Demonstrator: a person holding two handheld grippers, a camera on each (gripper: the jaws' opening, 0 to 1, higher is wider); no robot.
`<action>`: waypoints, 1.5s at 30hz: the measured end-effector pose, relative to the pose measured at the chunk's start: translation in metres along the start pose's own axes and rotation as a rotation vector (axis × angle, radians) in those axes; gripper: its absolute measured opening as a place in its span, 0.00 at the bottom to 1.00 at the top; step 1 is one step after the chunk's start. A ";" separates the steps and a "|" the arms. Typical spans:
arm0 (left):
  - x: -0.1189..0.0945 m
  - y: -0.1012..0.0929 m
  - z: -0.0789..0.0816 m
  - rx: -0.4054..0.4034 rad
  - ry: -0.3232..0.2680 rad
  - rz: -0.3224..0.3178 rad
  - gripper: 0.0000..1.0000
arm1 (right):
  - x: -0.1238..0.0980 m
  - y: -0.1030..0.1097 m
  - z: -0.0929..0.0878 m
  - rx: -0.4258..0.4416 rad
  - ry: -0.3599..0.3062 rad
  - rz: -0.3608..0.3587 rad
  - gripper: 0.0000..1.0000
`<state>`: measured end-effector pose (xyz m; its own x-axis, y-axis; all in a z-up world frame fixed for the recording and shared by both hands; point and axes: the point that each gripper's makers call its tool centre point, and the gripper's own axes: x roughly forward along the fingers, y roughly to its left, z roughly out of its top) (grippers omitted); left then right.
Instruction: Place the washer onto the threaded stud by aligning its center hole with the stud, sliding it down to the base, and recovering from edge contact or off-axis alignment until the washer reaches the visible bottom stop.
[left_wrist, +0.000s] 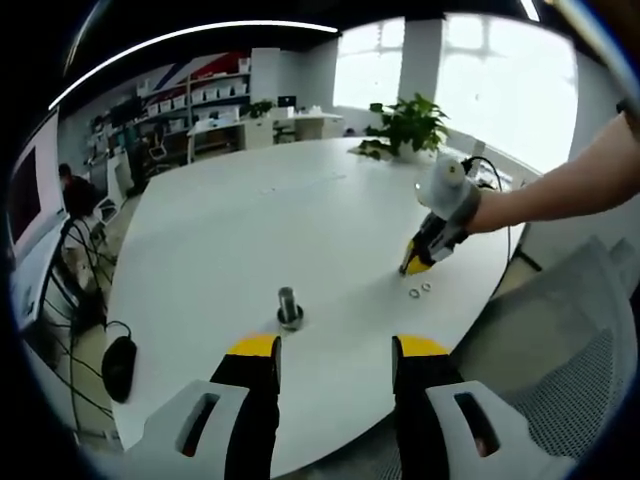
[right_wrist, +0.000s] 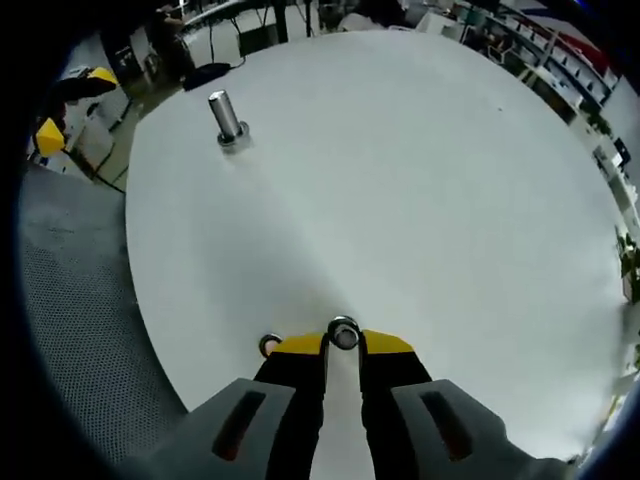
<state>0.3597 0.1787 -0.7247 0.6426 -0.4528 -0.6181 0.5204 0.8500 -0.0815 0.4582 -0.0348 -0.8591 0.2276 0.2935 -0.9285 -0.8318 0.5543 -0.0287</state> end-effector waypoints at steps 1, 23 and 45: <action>0.000 0.000 0.000 -0.001 -0.001 0.001 0.43 | 0.000 0.000 0.000 0.000 0.002 0.001 0.14; -0.001 0.000 0.003 -0.003 -0.014 0.002 0.43 | -0.019 0.011 -0.019 0.040 -0.012 0.019 0.19; -0.001 -0.003 0.002 0.012 -0.008 -0.007 0.43 | -0.011 0.037 -0.036 -0.064 0.022 0.041 0.21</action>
<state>0.3587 0.1766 -0.7224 0.6436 -0.4609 -0.6110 0.5315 0.8436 -0.0765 0.4062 -0.0458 -0.8634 0.1822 0.2972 -0.9373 -0.8711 0.4910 -0.0136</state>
